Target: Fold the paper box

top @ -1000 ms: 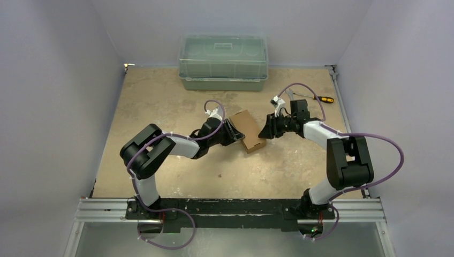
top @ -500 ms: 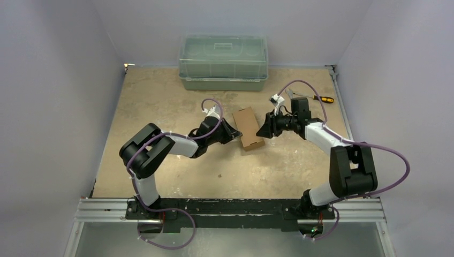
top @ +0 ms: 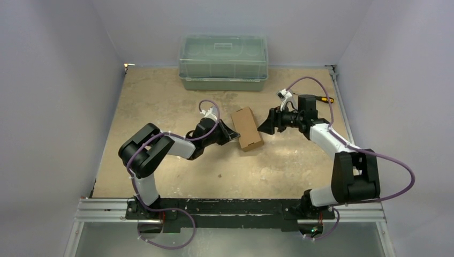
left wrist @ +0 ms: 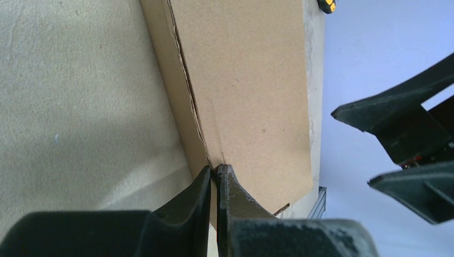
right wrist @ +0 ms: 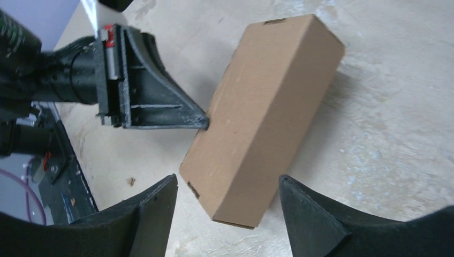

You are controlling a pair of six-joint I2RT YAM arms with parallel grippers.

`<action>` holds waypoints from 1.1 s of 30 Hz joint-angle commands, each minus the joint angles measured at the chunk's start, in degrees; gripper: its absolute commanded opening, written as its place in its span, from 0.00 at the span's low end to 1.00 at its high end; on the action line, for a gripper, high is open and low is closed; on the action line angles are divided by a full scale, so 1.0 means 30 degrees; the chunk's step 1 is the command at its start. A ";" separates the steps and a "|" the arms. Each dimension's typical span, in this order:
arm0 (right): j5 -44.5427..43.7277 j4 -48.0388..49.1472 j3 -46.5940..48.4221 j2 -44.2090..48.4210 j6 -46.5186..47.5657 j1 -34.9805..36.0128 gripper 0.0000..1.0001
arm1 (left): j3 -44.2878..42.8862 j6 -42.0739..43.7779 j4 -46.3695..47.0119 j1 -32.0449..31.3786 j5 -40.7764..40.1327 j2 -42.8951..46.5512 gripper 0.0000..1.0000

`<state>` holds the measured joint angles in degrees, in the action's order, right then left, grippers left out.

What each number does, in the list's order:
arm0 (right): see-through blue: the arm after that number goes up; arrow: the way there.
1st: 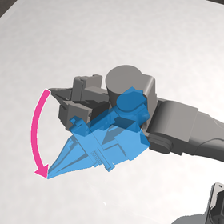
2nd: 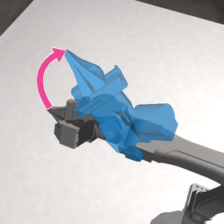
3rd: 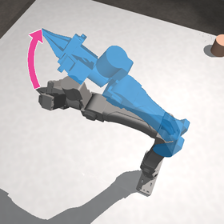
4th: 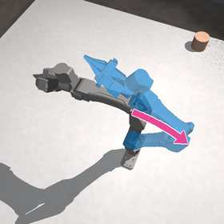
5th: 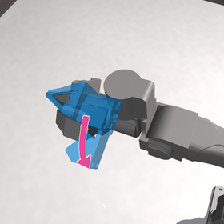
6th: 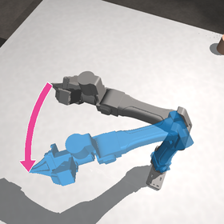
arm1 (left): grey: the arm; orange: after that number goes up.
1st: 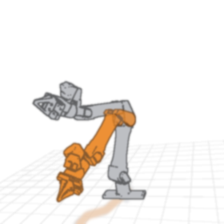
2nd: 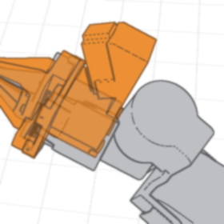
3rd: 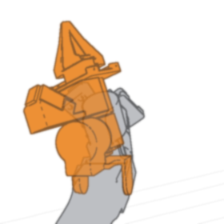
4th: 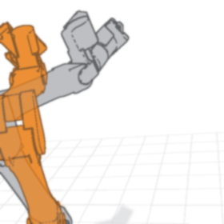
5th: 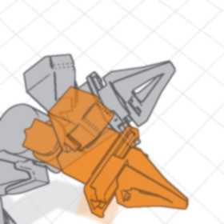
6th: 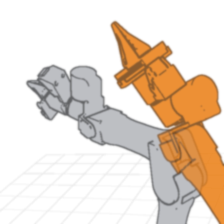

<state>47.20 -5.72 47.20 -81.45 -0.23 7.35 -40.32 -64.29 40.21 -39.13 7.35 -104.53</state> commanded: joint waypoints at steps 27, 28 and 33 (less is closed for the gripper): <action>-0.4834 0.2140 0.0116 -0.1958 -0.1083 0.1444 0.27 | 0.2007 0.4456 -0.2891 0.0953 0.0226 0.5341 0.23; -0.4835 0.2114 0.0142 -0.1944 -0.1028 0.1573 0.27 | 0.1906 0.4986 -0.2563 0.0924 0.0805 0.5909 0.29; -0.4894 0.2096 0.0206 -0.1969 -0.0894 0.1941 0.27 | -0.0008 0.6631 -0.3410 0.0672 0.2475 0.6828 0.29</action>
<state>33.47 -0.10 45.34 -89.25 -4.38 12.40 -35.18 -50.98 30.68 -36.67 10.24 -85.45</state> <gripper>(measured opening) 0.270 0.315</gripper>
